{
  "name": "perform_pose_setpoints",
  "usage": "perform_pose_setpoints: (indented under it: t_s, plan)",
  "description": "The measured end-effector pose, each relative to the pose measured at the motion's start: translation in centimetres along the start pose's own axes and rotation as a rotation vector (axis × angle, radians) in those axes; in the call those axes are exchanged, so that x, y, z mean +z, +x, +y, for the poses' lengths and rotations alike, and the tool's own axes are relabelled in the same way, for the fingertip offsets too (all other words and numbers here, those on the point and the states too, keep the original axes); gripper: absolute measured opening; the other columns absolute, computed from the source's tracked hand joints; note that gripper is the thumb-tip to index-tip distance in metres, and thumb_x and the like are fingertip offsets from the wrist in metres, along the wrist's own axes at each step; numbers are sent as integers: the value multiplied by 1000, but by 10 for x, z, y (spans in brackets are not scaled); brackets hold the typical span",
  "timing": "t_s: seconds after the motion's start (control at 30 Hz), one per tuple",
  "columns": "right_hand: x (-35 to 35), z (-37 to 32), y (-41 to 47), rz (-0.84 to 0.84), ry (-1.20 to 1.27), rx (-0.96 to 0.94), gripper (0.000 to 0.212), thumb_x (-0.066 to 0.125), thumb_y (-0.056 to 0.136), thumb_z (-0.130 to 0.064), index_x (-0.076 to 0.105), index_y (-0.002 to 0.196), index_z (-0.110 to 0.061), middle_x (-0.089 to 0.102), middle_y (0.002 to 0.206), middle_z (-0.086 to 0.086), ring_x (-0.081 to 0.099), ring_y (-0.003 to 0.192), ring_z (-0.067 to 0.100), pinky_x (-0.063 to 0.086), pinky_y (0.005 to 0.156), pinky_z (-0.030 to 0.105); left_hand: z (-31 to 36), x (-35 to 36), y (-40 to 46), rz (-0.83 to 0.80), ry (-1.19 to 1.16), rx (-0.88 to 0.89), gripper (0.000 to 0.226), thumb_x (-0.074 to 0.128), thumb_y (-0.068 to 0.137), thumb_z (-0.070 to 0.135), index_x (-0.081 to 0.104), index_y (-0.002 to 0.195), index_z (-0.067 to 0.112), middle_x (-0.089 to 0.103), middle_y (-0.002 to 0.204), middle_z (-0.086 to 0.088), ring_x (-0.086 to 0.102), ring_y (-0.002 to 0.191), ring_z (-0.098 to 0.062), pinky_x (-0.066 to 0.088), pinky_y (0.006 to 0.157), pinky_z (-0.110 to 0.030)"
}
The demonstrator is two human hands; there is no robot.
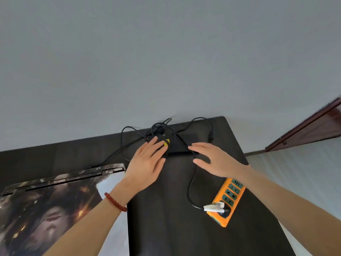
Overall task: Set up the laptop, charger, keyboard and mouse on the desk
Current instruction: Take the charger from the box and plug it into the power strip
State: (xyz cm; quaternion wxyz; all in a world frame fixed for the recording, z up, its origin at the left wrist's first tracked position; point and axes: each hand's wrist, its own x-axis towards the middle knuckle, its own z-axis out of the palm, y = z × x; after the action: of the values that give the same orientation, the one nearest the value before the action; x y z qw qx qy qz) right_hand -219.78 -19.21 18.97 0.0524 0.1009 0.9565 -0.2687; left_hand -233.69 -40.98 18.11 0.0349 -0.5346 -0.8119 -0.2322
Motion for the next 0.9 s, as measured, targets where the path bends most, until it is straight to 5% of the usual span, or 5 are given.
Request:
perform_pose_setpoints:
  t_s: [0.2,0.33,0.47,0.7,0.9]
  plan:
    - [26,22,-124,-82,-146,3,42,40,93,-21,42,135,-29,47,139,-11,24,138,5,4,117,31,61,2,-64,-156,-209,-36,48,41,88,45,53,127,18,52,135,0,31,135,-16,32,106,-41]
    - [39,58,-168,-136,-305,150,60,41,89,-13,23,144,-29,19,155,-8,-4,142,6,-6,114,31,110,19,-78,-381,-220,116,56,34,89,54,36,138,26,47,139,6,24,139,-11,11,115,-36]
    - [42,75,-166,-193,-460,239,64,40,96,-30,1,146,-32,-9,157,-2,-23,136,13,3,117,45,123,23,-59,-325,-275,97,29,47,93,30,59,119,26,66,85,1,60,84,-14,32,107,-35]
    - [51,58,-120,-51,-529,292,69,50,86,-52,21,144,-29,33,141,11,24,137,27,11,113,55,67,5,3,-144,192,97,10,74,75,10,71,76,19,65,64,2,62,69,-23,50,71,-35]
    - [63,51,-88,59,-403,353,67,61,81,-48,34,135,-18,39,139,7,38,126,28,31,107,43,55,21,40,-105,224,-160,15,50,92,18,63,90,10,67,86,-8,54,96,-32,38,78,-42]
